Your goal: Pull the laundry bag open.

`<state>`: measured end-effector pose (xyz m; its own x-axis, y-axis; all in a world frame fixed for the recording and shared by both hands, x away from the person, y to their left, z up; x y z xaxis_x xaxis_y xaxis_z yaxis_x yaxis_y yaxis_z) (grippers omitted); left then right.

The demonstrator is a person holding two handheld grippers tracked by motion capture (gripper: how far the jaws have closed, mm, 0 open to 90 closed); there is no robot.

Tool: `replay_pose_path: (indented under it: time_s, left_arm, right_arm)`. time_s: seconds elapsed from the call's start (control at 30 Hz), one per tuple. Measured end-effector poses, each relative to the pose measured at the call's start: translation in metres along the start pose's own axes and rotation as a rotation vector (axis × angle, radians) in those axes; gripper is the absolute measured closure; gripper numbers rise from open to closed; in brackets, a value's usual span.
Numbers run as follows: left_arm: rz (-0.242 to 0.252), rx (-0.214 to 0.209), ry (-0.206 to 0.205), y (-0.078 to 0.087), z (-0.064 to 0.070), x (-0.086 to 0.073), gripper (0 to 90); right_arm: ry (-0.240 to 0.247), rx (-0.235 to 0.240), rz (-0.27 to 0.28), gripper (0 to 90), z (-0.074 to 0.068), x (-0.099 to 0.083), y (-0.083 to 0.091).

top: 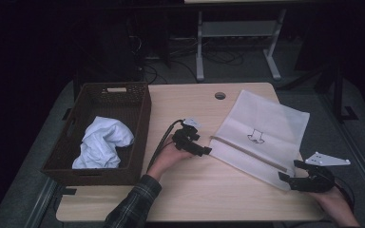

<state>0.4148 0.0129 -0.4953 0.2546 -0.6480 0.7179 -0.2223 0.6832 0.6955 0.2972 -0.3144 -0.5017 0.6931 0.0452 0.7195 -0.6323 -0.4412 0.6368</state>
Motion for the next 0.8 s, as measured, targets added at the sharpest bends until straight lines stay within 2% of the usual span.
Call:
replay_pose_path:
  time_s: [0.1,0.17,0.3,0.4,0.47,0.6,0.77,0.8]
  left_arm:
    - [0.003,-0.002,0.000,0.004,0.005,-0.003,16.9]
    - [-0.005,0.000,0.000,0.010,0.011,-0.008,16.8]
    - [-0.007,0.005,-0.005,0.015,0.015,-0.014,16.8]
    - [-0.019,0.030,0.001,0.021,0.020,-0.023,16.9]
    - [-0.028,0.043,-0.011,0.023,0.024,-0.028,16.9]
    - [-0.039,0.083,-0.016,0.028,0.030,-0.036,16.8]
    - [-0.019,0.089,-0.009,0.037,0.036,-0.040,16.8]
    - [-0.015,0.100,-0.015,0.043,0.038,-0.041,16.8]
  right_arm:
    - [0.004,-0.005,0.005,15.6,-0.002,0.000,0.000]
    - [0.008,0.009,0.009,14.7,-0.007,0.001,0.000]
    - [0.015,0.032,0.006,14.6,-0.013,0.001,-0.001]
    - [0.030,0.056,0.003,13.8,-0.022,0.002,-0.002]
    - [0.042,0.064,-0.005,13.6,-0.026,0.001,-0.004]
    - [0.086,0.083,-0.022,13.6,-0.038,0.001,-0.009]
    - [0.108,0.100,-0.035,13.6,-0.048,0.000,-0.014]
    - [0.118,0.107,-0.038,13.6,-0.053,0.001,-0.018]
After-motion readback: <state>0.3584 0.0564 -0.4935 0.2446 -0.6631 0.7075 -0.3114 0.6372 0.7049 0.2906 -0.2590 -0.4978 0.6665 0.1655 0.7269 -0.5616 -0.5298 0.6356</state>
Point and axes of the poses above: each handheld gripper's, and its own axes: y roughly backward along the jaws, x roughly out of its top, z roughly to its right, the point moved 7 cm from there along -y, roughly forward along the jaws, and after that the axes turned 15 degrees about -y, right-handed, at the moved point
